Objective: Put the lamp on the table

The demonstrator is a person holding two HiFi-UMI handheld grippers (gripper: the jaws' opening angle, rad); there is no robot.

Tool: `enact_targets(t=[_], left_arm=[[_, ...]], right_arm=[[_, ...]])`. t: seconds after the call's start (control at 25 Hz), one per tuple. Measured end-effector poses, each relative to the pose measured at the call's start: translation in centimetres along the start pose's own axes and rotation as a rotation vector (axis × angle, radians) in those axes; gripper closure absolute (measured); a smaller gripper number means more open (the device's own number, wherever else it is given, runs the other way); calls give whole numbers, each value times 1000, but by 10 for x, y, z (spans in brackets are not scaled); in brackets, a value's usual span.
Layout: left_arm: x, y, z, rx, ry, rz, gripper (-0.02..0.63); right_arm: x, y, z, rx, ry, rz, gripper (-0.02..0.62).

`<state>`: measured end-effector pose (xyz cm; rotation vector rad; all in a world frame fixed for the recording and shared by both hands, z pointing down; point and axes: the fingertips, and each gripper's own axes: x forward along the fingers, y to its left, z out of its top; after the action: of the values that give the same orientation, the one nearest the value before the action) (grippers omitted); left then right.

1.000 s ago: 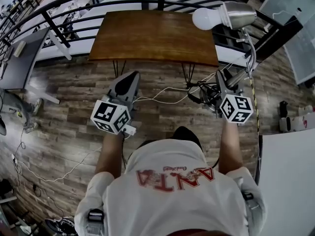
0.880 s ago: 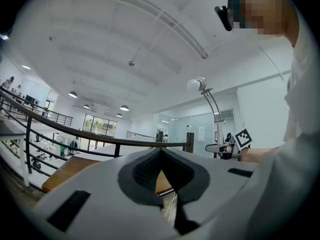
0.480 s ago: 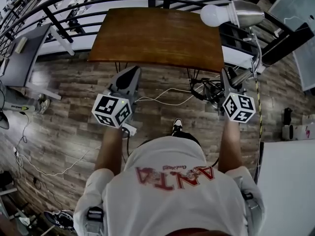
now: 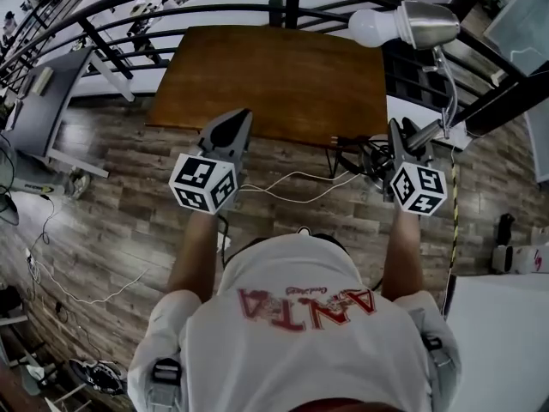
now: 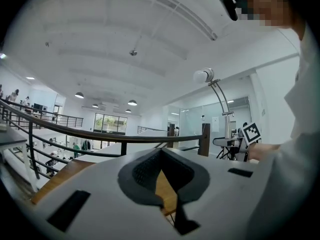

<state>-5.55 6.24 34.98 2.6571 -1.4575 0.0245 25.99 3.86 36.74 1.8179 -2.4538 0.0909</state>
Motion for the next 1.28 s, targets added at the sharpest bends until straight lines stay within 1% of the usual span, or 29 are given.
enact_targets(t=[0.28,0.44,0.56,0.68,0.92,1.12,1.28], left_arm=[[66,5,-4,19,48,89,597],[91,20,-12,5,77,130,597],[103,38,-22,-27,97,137,597],[117,60,-28,-52,101,118,597],[156,118,-34,-64,138,66,597],[188,173,-20,-56,132,-1,597],[205,208,-11,-57,126,-60,597]], right_arm=[[43,-48,-1,-9,4,30,476],[67,-62,-7,-3,14,36,476],[85,-62,-11,2,24,36,476],[106,-54,-15,2,38,30,476],[159,-30,-14,-16,56,-5,476],[208,-9,-7,5,41,-42,476],[243,10,-1,21,39,-71,476]])
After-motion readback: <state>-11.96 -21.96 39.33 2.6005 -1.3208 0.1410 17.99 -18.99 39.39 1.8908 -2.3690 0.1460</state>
